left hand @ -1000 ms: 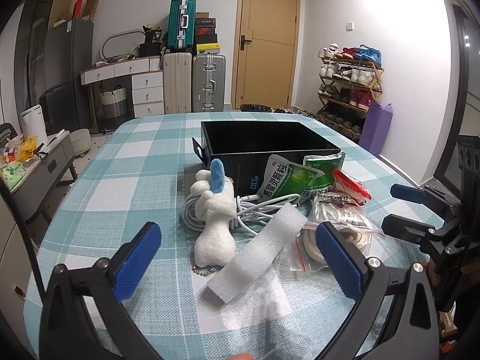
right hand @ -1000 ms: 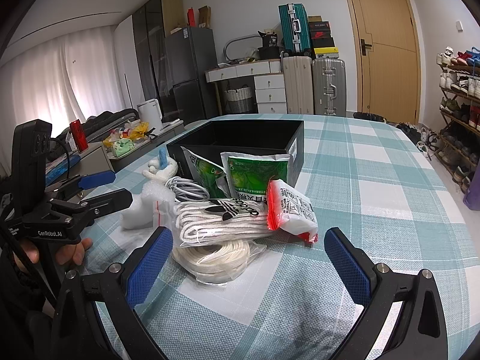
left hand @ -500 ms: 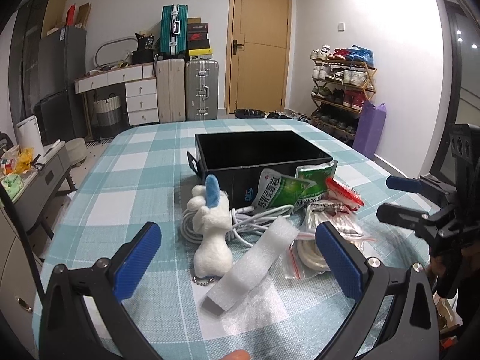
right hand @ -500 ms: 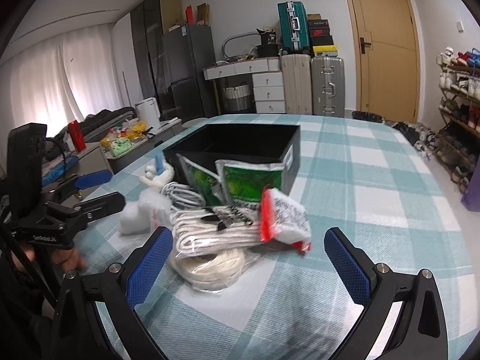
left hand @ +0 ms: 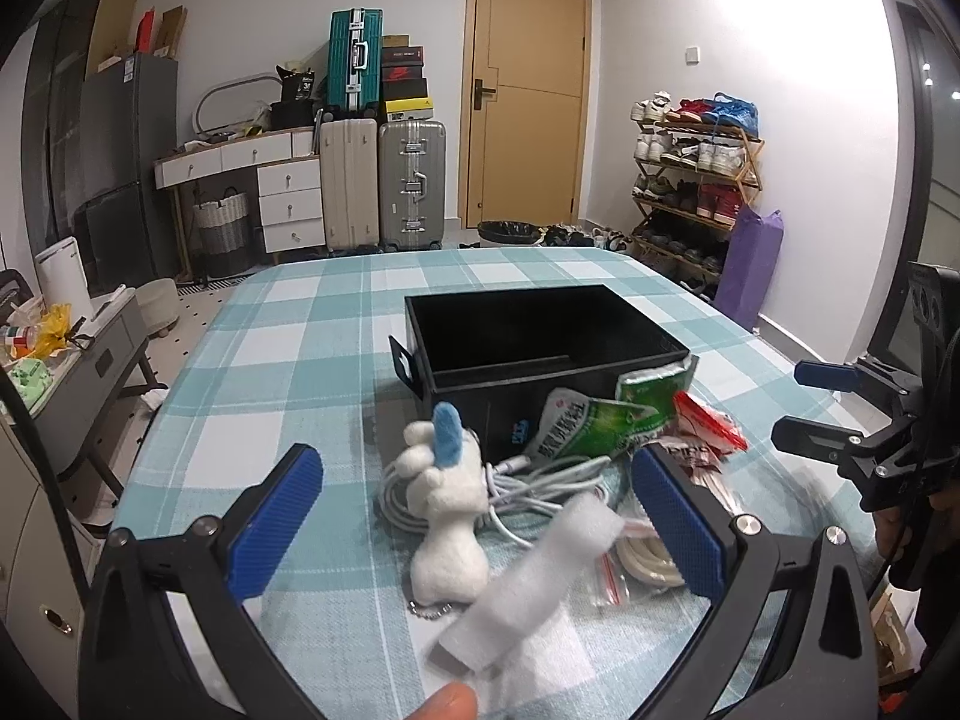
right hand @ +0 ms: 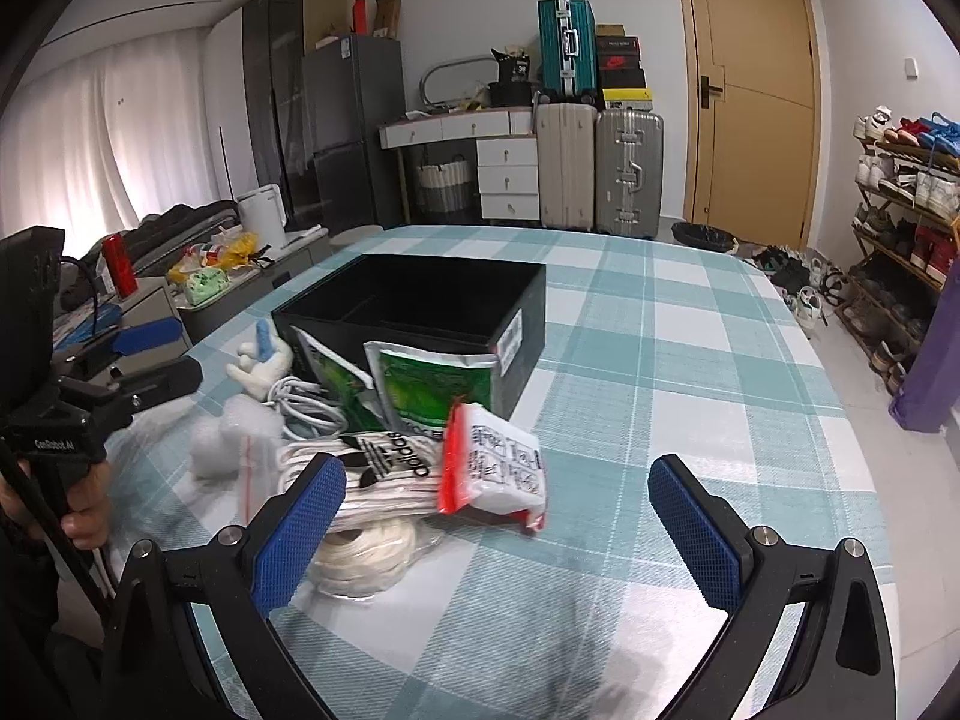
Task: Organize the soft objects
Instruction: 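Grasp the red-edged white packet with the right gripper while the left grasps the white plush toy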
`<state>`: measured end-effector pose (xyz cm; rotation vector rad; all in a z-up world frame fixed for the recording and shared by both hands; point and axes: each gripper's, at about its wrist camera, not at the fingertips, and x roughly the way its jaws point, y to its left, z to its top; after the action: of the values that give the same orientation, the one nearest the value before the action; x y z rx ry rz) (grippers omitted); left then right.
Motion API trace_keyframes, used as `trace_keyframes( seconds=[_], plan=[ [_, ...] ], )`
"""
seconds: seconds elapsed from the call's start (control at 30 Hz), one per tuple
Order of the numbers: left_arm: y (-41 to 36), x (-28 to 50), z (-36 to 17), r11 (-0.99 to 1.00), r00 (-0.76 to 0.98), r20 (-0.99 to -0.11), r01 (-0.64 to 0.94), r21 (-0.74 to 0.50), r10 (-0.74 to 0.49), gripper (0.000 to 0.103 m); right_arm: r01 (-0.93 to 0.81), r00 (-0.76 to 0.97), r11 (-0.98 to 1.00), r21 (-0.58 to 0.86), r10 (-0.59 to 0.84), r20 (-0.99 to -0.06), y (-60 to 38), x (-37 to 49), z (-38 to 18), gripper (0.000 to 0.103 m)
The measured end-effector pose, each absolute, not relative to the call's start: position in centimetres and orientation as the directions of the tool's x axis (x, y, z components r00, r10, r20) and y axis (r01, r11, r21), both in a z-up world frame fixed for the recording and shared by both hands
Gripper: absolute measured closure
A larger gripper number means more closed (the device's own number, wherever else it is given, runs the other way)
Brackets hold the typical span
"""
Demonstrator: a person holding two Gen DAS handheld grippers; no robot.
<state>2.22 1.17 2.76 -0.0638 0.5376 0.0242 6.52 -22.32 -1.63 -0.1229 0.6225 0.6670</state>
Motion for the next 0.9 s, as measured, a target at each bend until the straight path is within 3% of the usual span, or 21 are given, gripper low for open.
trace_keyframes(
  seconds=[0.23, 0.6, 0.9],
  plan=[
    [1.5, 3.7, 3.4, 0.999, 0.852, -0.523, -0.036, -0.005, 0.029, 0.0, -0.61, 0.607, 0.788, 0.076, 0.528, -0.594, -22.1, 8.4, -1.7, 0.0],
    [2.9, 6.2, 2.0, 0.999, 0.791, -0.611, -0.036, -0.029, 0.011, 0.0, -0.598, 0.494, 0.766, 0.235, 0.583, -0.645, -21.9, 12.0, -3.4, 0.0],
    [3.0, 6.8, 0.5, 0.998, 0.759, -0.65, -0.059, -0.016, 0.034, 0.0, -0.56, 0.477, 0.793, 0.241, 0.546, -0.689, -22.0, 12.7, -4.6, 0.0]
  ],
)
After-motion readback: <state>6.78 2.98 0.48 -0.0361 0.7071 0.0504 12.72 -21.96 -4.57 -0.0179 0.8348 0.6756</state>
